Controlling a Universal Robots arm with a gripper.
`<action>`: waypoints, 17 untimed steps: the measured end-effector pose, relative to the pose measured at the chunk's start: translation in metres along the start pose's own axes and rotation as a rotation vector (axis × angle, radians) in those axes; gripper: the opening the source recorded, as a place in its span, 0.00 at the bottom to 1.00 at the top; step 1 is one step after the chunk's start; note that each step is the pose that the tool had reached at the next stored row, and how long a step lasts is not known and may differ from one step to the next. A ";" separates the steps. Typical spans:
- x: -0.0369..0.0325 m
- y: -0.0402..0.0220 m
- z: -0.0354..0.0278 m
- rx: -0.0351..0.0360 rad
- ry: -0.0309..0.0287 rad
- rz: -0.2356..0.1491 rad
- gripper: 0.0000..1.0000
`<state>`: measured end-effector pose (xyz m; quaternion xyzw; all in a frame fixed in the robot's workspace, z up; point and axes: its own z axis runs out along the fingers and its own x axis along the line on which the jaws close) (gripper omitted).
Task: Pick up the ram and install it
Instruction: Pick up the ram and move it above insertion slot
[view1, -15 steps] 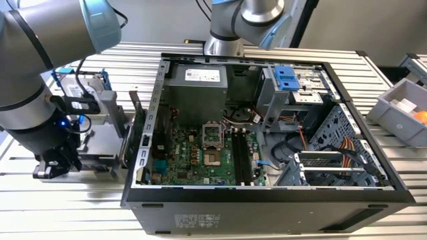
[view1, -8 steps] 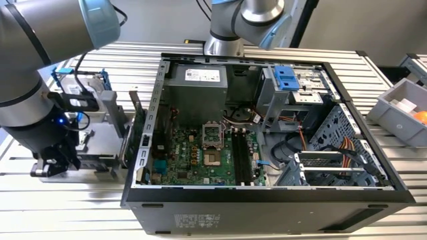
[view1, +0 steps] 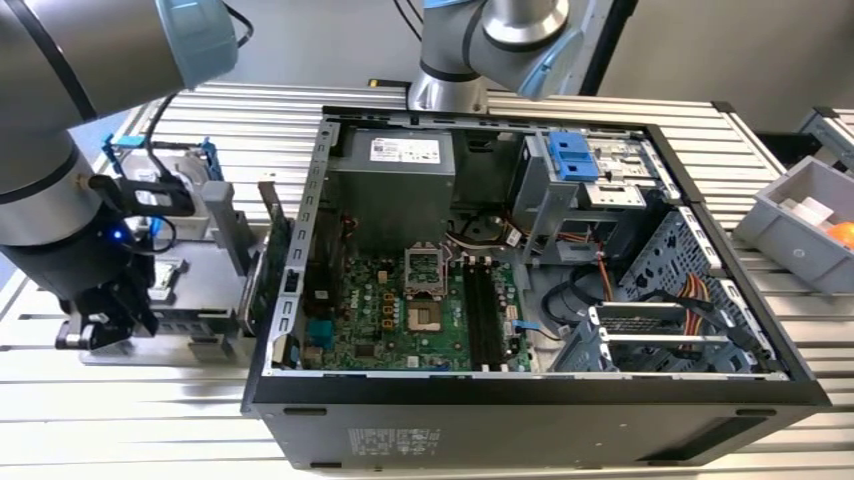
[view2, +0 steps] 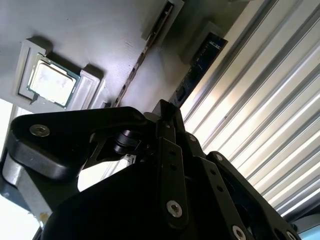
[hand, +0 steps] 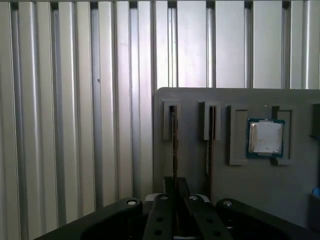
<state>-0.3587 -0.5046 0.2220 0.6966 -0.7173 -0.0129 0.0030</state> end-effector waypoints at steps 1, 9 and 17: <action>0.0000 0.0000 -0.0010 0.0000 0.0000 0.000 0.00; -0.0001 0.0002 -0.0064 0.0000 0.0000 0.000 0.00; -0.0002 0.0004 -0.0143 -0.0001 0.0001 -0.003 0.00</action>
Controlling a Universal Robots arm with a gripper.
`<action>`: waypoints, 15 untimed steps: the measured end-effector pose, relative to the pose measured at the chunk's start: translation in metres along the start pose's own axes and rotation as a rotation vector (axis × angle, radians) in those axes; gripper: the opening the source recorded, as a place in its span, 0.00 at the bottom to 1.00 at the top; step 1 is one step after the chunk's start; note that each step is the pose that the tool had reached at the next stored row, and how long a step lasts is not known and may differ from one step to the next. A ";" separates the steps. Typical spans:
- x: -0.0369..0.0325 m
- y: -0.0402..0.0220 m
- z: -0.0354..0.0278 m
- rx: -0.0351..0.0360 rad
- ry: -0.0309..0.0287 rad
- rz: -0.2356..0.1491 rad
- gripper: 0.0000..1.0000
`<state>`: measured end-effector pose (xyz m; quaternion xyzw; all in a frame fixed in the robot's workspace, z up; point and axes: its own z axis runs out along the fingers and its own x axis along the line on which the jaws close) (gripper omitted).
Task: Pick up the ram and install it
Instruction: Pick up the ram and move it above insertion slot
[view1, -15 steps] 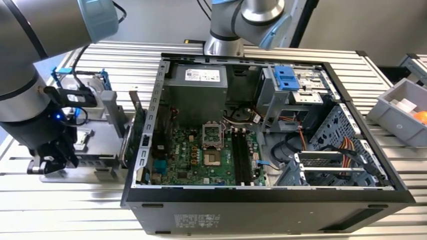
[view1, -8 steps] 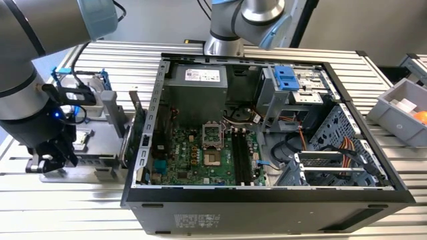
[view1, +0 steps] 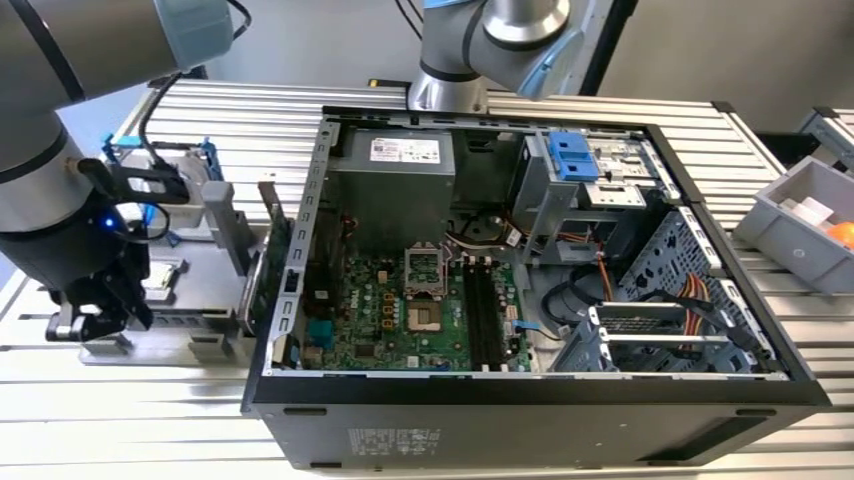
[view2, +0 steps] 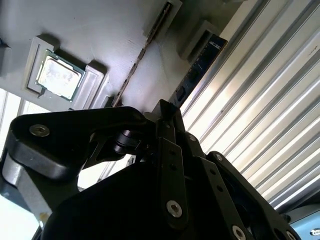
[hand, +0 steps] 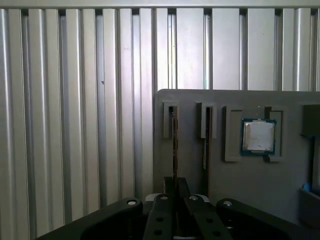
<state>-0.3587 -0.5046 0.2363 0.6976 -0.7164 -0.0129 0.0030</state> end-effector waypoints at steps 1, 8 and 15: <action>0.0000 0.0000 -0.0011 0.0000 0.0000 0.000 0.00; -0.0001 0.0001 -0.0063 0.0001 -0.0001 0.000 0.00; -0.0001 0.0002 -0.0111 -0.0001 0.0005 0.000 0.00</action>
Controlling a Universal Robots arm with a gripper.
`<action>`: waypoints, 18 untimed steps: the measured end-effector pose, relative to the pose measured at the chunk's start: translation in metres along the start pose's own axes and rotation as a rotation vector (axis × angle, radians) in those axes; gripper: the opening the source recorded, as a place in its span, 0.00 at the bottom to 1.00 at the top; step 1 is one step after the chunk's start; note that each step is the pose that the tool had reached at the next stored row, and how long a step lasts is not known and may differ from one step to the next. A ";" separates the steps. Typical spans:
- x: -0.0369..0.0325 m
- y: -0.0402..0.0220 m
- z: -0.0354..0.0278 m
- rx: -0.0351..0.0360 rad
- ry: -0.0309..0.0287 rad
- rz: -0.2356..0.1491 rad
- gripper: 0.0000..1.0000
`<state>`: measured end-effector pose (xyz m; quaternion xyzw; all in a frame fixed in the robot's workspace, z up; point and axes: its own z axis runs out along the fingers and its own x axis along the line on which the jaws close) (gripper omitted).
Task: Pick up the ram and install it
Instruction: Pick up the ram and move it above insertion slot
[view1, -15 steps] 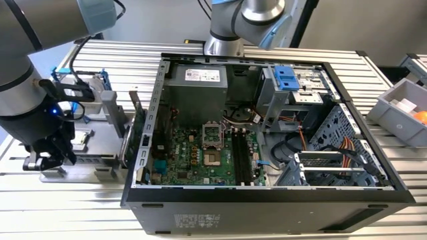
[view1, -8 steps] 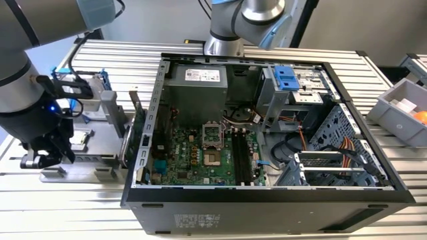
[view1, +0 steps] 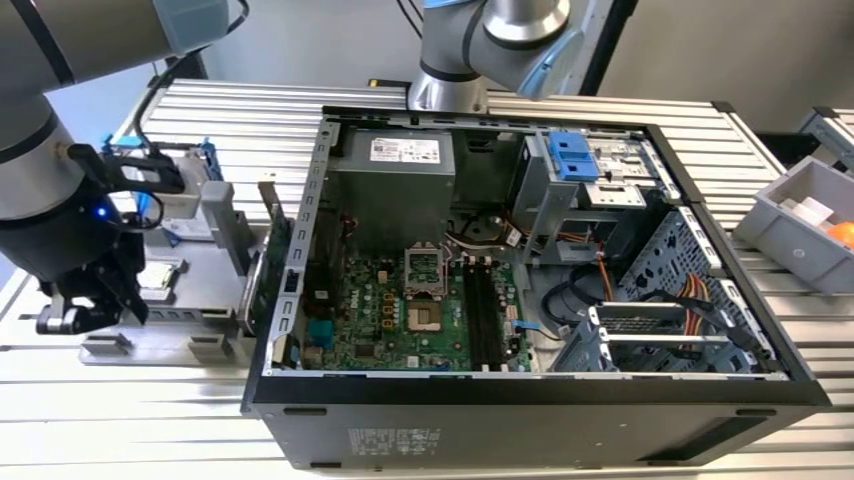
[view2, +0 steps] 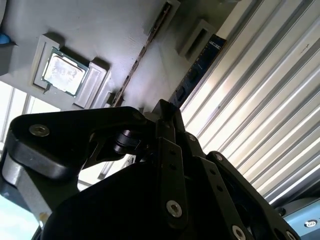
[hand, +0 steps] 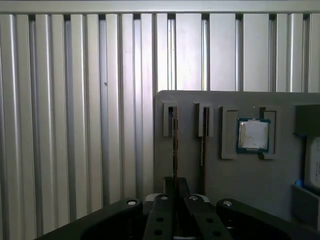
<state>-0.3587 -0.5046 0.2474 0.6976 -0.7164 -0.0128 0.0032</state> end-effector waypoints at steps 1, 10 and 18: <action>0.0000 0.0000 -0.0004 0.0000 0.0000 0.000 0.00; -0.0001 0.0002 -0.0062 0.0001 0.0000 0.000 0.00; -0.0002 0.0003 -0.0136 0.0001 0.0000 0.000 0.00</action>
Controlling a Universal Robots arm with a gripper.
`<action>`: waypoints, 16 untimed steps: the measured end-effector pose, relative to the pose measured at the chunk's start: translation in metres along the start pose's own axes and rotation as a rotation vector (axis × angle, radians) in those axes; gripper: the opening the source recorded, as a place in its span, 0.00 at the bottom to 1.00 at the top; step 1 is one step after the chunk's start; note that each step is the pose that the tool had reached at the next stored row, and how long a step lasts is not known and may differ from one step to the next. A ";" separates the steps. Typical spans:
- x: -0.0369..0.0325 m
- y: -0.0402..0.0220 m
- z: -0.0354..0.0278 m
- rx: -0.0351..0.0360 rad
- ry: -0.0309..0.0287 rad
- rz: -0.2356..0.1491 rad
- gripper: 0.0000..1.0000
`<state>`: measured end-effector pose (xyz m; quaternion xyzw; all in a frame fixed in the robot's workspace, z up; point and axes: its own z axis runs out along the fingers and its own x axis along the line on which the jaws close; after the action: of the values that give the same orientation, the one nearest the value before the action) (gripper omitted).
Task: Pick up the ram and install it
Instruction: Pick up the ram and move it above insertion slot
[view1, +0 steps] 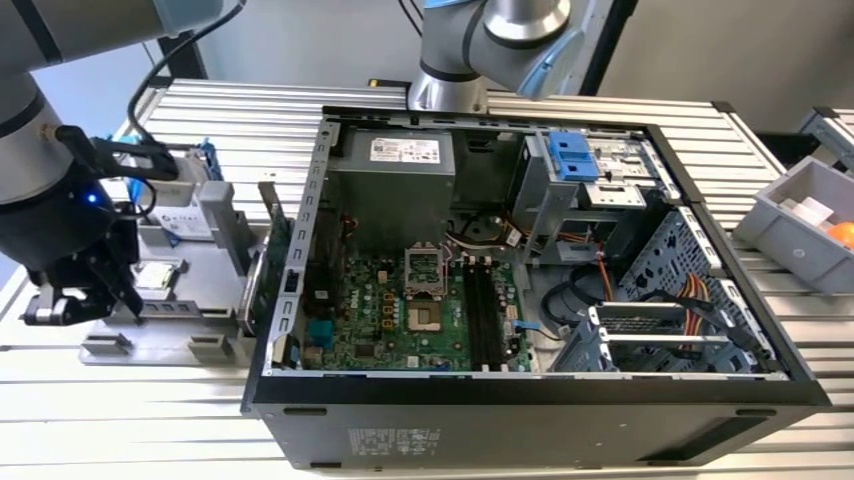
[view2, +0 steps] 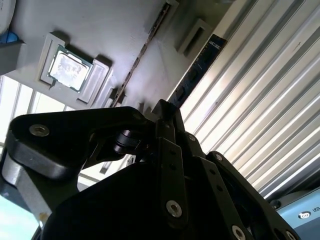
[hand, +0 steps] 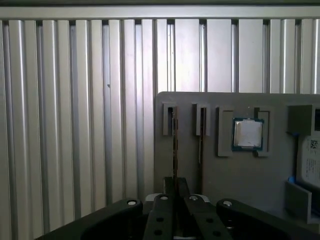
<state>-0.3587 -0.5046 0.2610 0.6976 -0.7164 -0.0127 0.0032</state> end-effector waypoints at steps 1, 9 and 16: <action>0.0000 0.0000 -0.0010 0.0001 0.0000 0.000 0.00; -0.0001 0.0002 -0.0092 -0.0001 0.0001 0.000 0.00; -0.0002 0.0004 -0.0152 0.0000 0.0000 0.000 0.00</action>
<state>-0.3587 -0.5046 0.2761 0.6976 -0.7164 -0.0127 0.0032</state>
